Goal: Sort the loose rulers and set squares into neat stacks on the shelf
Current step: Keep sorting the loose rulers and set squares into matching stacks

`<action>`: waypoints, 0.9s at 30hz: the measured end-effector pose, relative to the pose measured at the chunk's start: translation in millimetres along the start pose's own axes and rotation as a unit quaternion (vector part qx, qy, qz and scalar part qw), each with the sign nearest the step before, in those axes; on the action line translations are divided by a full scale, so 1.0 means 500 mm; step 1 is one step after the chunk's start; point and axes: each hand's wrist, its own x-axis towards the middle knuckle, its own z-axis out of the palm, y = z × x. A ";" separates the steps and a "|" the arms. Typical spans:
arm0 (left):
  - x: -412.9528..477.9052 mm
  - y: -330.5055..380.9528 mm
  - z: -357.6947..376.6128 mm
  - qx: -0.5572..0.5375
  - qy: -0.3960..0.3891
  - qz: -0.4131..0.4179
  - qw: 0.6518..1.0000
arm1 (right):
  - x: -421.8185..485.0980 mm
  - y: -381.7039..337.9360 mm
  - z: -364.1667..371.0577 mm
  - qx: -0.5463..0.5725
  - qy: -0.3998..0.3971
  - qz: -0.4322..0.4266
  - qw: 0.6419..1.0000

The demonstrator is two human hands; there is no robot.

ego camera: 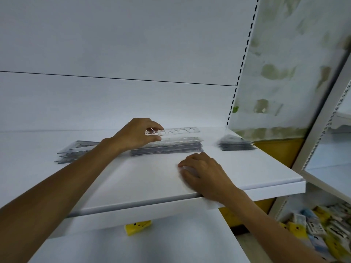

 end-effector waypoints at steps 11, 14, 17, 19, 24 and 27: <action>0.006 -0.019 0.024 -0.013 -0.050 -0.010 0.999 | 0.001 0.002 -0.002 0.017 0.002 -0.001 1.000; 0.008 -0.023 0.026 0.000 -0.051 -0.008 0.999 | 0.001 0.003 -0.003 0.015 0.000 -0.001 1.000; 0.009 -0.025 0.027 0.000 -0.053 -0.005 0.999 | 0.000 0.002 -0.004 0.013 0.002 -0.003 1.000; 0.009 -0.026 0.027 0.001 -0.052 -0.006 0.999 | 0.000 0.002 -0.004 0.011 0.005 -0.004 1.000; 0.009 -0.025 0.030 0.002 -0.045 -0.010 0.999 | 0.000 0.003 -0.003 0.016 0.015 -0.006 1.000; 0.002 -0.021 0.025 0.019 -0.023 -0.022 0.999 | 0.000 0.005 0.000 0.016 0.014 -0.004 1.000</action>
